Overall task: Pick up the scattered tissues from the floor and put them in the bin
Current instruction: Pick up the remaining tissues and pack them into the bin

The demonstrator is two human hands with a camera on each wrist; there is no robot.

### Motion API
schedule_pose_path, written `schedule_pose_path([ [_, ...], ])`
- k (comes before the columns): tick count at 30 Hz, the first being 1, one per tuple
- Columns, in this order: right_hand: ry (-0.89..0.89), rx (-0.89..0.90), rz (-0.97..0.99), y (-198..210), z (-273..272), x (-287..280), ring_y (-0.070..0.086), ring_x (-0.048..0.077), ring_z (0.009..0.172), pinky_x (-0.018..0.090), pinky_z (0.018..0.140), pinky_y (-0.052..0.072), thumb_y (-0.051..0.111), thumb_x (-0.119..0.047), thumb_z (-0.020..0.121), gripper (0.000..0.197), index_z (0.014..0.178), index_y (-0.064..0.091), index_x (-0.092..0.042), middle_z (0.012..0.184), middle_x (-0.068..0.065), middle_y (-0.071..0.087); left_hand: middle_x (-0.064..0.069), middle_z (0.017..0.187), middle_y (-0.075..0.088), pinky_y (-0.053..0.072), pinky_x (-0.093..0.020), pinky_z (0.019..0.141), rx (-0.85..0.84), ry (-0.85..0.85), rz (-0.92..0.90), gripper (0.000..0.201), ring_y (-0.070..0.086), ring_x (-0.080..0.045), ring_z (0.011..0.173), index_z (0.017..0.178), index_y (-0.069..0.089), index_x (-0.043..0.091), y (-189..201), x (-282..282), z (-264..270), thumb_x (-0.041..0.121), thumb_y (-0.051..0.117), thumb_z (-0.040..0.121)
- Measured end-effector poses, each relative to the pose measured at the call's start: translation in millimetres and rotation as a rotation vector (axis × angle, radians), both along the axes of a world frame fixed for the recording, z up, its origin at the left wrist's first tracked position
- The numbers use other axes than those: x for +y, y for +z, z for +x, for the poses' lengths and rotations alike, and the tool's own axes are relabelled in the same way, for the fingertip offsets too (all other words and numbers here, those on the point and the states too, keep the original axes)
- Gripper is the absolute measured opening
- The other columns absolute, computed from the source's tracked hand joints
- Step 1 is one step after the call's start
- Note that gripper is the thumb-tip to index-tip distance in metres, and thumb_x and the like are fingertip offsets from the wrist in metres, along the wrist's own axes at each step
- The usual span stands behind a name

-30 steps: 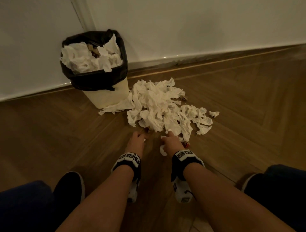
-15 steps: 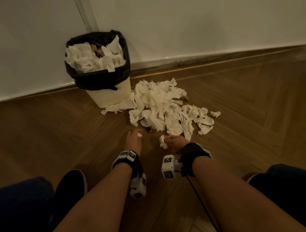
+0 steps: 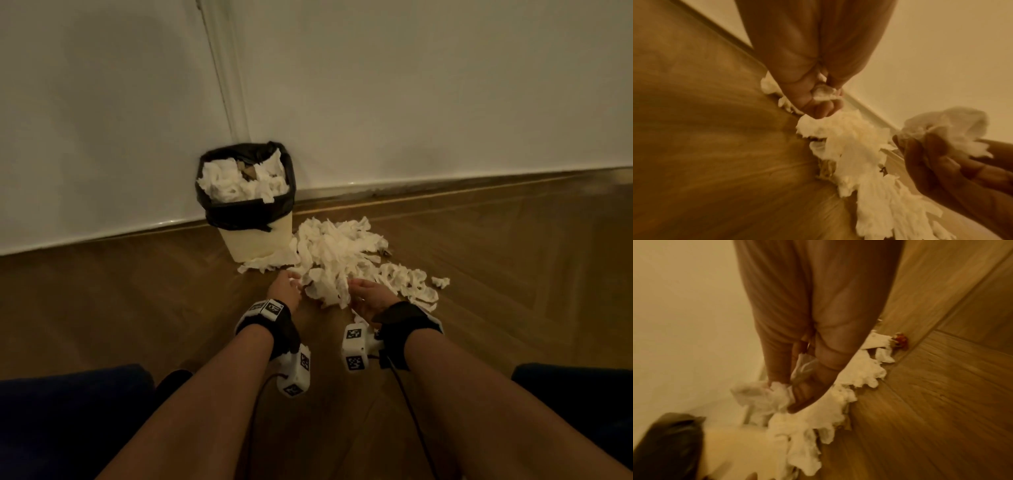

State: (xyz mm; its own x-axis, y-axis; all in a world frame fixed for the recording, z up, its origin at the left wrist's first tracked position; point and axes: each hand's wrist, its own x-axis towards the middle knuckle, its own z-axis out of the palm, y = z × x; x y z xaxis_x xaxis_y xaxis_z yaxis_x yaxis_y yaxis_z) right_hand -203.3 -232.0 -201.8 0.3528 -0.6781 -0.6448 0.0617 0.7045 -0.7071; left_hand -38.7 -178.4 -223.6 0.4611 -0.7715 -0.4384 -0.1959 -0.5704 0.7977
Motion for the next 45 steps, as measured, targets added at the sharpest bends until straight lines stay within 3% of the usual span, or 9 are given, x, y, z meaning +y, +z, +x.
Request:
schedule_pose_path([
  [4, 0.000, -0.043, -0.163, 53.7, 21.5, -10.2, 0.062, 0.020, 0.076, 0.027, 0.075, 0.053, 0.050, 0.004, 0.092, 0.014, 0.102, 0.060, 0.000, 0.091, 0.012, 0.061, -0.024, 0.129, 0.048, 0.040, -0.032, 0.088, -0.157, -0.068, -0.064, 0.035, 0.048, -0.036, 0.117, 0.130, 0.038, -0.001, 64.4, -15.0, 15.3, -0.005, 0.030, 0.096],
  [11, -0.076, -0.133, -0.383, 146.2, 57.3, -31.8, 0.058, 0.019, 0.067, 0.023, 0.055, 0.055, 0.054, 0.008, 0.088, 0.010, 0.090, 0.062, 0.002, 0.077, 0.010, 0.060, -0.018, 0.139, 0.029, 0.041, -0.035, 0.099, -0.333, 0.007, -0.187, 0.049, 0.040, -0.035, 0.122, 0.133, 0.036, 0.008, 172.9, -27.1, 45.9, -0.008, 0.045, 0.088],
  [15, -0.095, -0.100, -0.476, 183.6, 77.1, -40.4, 0.058, 0.016, 0.066, 0.024, 0.064, 0.053, 0.060, 0.007, 0.085, 0.026, 0.111, 0.060, 0.012, 0.092, 0.014, 0.063, -0.018, 0.140, 0.037, 0.039, -0.027, 0.094, -0.435, -0.006, -0.251, 0.043, 0.046, -0.031, 0.122, 0.134, 0.040, 0.005, 215.9, -26.5, 67.9, -0.003, 0.045, 0.092],
  [21, -0.083, -0.024, -0.597, 217.6, 113.4, -58.0, 0.059, 0.025, 0.097, 0.031, 0.091, 0.048, 0.063, 0.007, 0.082, 0.030, 0.112, 0.061, 0.014, 0.119, 0.025, 0.061, -0.014, 0.123, 0.061, 0.041, -0.025, 0.094, -0.580, -0.014, -0.339, 0.035, 0.056, -0.026, 0.113, 0.122, 0.060, 0.007, 257.6, -31.1, 109.3, 0.010, 0.062, 0.087],
  [28, 0.094, 0.278, -0.794, 211.7, 163.6, -91.4, 0.060, 0.026, 0.112, 0.035, 0.099, 0.048, 0.071, -0.004, 0.078, 0.031, 0.108, 0.068, 0.003, 0.117, 0.016, 0.065, -0.012, 0.096, 0.072, 0.054, -0.026, 0.076, -0.497, -0.017, -0.272, 0.031, 0.069, -0.018, 0.074, 0.109, 0.065, 0.007, 248.2, -48.2, 152.5, 0.020, 0.071, 0.082],
  [31, 0.227, 0.427, -0.857, 197.1, 183.8, -97.0, 0.063, 0.019, 0.103, 0.020, 0.085, 0.047, 0.072, -0.012, 0.078, 0.029, 0.106, 0.071, -0.005, 0.111, 0.010, 0.069, -0.012, 0.100, 0.071, 0.052, -0.030, 0.086, -0.545, -0.066, -0.201, 0.035, 0.068, -0.023, 0.090, 0.113, 0.064, 0.007, 227.9, -57.3, 162.4, 0.025, 0.069, 0.084],
  [36, 0.367, 0.596, -0.884, 169.7, 210.2, -103.2, 0.062, 0.020, 0.104, 0.018, 0.077, 0.045, 0.070, -0.019, 0.082, 0.029, 0.109, 0.070, -0.010, 0.116, 0.008, 0.067, -0.013, 0.101, 0.070, 0.049, -0.027, 0.081, -0.572, -0.077, -0.161, 0.030, 0.066, -0.024, 0.093, 0.109, 0.067, 0.006, 201.7, -63.9, 170.6, 0.023, 0.068, 0.084],
  [40, 0.462, 0.747, -0.947, 155.2, 222.1, -105.0, 0.061, 0.021, 0.108, 0.023, 0.088, 0.045, 0.069, -0.022, 0.083, 0.028, 0.109, 0.070, -0.012, 0.117, 0.007, 0.066, -0.010, 0.088, 0.065, 0.044, -0.021, 0.063, -0.634, -0.160, -0.054, 0.028, 0.060, -0.021, 0.085, 0.102, 0.069, 0.004, 180.5, -65.8, 170.8, 0.026, 0.065, 0.085],
  [45, 0.657, 0.920, -1.040, 140.8, 228.8, -101.3, 0.053, 0.025, 0.119, 0.027, 0.102, 0.040, 0.052, -0.012, 0.093, 0.029, 0.119, 0.064, -0.006, 0.127, 0.013, 0.059, -0.012, 0.108, 0.064, 0.046, -0.030, 0.080, -0.712, -0.221, 0.018, 0.031, 0.060, -0.026, 0.102, 0.109, 0.063, 0.004, 163.2, -76.5, 165.6, 0.026, 0.061, 0.088],
])
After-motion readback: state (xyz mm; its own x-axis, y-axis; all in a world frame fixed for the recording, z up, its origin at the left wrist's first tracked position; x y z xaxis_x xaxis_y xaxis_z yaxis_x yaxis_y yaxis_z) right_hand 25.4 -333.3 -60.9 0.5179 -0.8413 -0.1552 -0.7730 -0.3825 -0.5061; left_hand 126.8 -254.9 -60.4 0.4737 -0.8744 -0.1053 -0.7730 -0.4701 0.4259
